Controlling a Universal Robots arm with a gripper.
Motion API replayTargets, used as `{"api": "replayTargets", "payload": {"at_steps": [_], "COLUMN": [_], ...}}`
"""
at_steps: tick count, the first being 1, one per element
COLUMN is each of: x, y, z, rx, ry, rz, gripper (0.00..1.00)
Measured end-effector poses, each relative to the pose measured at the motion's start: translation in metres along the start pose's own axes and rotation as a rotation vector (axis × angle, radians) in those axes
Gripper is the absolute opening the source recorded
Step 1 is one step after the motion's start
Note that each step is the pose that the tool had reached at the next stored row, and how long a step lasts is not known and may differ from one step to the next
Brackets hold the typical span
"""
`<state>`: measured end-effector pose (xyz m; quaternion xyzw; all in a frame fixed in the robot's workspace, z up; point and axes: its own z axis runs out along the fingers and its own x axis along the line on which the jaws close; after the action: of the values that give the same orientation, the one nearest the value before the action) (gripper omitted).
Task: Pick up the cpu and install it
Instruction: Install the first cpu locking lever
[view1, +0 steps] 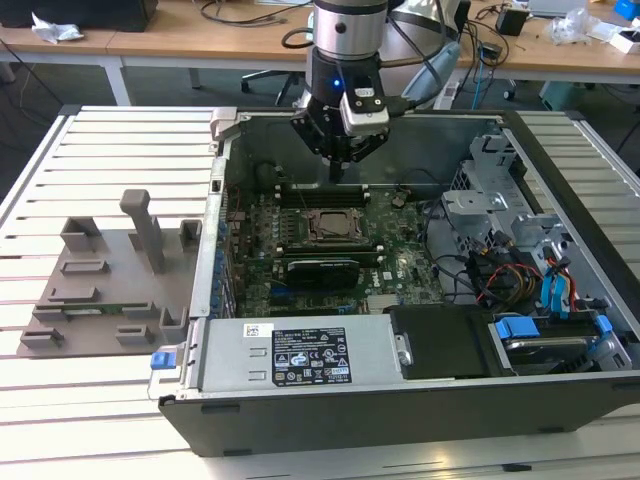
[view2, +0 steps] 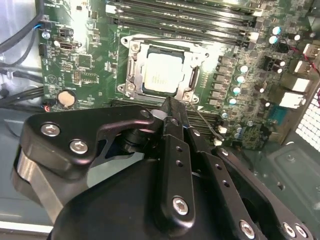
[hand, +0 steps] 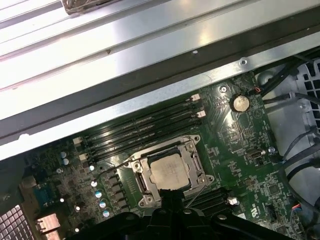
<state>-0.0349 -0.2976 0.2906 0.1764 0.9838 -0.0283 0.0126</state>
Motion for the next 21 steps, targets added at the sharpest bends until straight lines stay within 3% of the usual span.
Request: {"api": "replayTargets", "payload": {"at_steps": [21], "x": [0.0000], "y": [0.0001], "z": [0.0001], "rx": [-0.0054], "ry": [-0.0076], "rz": [-0.149], "gripper": [0.11]}}
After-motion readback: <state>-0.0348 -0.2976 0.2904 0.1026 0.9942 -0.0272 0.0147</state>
